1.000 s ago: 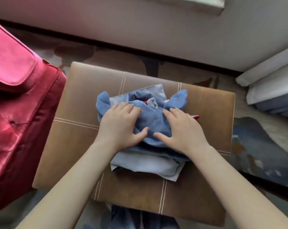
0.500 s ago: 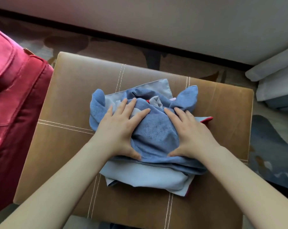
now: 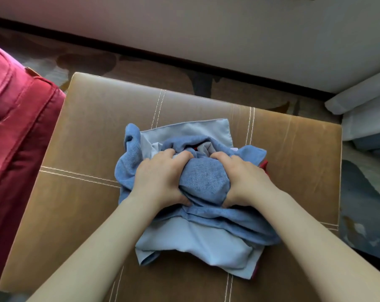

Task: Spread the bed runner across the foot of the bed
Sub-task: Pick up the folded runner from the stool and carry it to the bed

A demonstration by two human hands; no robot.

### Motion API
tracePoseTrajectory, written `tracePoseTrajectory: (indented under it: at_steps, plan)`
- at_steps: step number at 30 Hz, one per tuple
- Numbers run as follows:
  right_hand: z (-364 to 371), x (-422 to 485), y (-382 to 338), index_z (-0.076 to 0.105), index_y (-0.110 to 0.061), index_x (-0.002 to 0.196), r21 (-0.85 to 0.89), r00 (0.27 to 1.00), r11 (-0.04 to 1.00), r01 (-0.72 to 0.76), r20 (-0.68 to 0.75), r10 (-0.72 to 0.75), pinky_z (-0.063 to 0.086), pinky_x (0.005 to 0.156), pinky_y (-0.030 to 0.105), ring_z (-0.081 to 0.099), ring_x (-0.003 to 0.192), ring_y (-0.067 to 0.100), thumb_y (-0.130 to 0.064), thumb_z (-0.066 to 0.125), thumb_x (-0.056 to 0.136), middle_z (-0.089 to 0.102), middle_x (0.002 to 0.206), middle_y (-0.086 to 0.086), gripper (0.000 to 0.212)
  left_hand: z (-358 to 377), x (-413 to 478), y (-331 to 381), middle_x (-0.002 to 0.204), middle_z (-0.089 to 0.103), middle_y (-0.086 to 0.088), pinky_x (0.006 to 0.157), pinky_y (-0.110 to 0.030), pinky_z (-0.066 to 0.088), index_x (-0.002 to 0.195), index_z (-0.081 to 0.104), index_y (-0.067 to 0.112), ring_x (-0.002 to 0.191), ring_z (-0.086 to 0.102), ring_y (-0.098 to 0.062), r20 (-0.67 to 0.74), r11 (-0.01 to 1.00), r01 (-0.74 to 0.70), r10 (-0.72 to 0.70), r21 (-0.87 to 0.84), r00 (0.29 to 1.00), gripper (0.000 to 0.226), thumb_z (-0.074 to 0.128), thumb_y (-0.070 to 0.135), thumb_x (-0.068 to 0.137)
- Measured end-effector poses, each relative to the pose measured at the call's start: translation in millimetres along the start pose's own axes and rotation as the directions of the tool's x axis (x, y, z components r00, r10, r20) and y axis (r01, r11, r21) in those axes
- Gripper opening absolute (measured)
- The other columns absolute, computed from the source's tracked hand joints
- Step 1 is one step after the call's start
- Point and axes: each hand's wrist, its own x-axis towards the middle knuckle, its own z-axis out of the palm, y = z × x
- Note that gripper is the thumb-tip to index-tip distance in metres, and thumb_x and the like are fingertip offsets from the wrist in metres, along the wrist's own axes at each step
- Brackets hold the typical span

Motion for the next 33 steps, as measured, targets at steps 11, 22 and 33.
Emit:
tracePoseTrajectory:
  at_steps: [11,22,33]
  plan:
    - [-14,-29,-10,0.051,-0.033,0.100,0.196,0.997,0.979,0.056,-0.055,-0.046,0.053,0.069,0.038,0.059,0.084,0.021,-0.018,0.071,0.057,0.059,0.083,-0.011,0.050,-35,-15,4,0.094,0.063,0.009,0.065,-0.034,0.050,0.103,0.044,0.035,0.090,0.063,-0.019,0.010,1.000,-0.018,0.018,-0.003,1.000,0.066,0.075,0.059,0.051]
    - [-165,-128,-50,0.049,-0.031,0.099,0.070,0.954,0.989,0.130,-0.281,-0.106,0.054,0.068,0.038,0.059,0.079,0.021,-0.022,0.066,0.059,0.060,0.079,-0.009,0.045,-207,-78,47,0.097,0.058,0.009,0.065,-0.032,0.047,0.104,0.046,0.033,0.095,0.058,-0.017,-0.211,1.000,-0.015,0.019,0.023,0.977,0.058,0.073,0.056,0.058]
    - [-333,-274,-112,0.047,-0.036,0.099,-0.053,0.871,0.972,0.229,-0.434,-0.229,0.055,0.065,0.039,0.061,0.078,0.021,-0.025,0.070,0.058,0.061,0.082,-0.010,0.048,-396,-182,96,0.090,0.064,0.007,0.062,-0.033,0.046,0.102,0.050,0.032,0.086,0.062,-0.022,-0.484,0.999,-0.039,0.052,0.035,0.873,0.060,0.075,0.057,0.054]
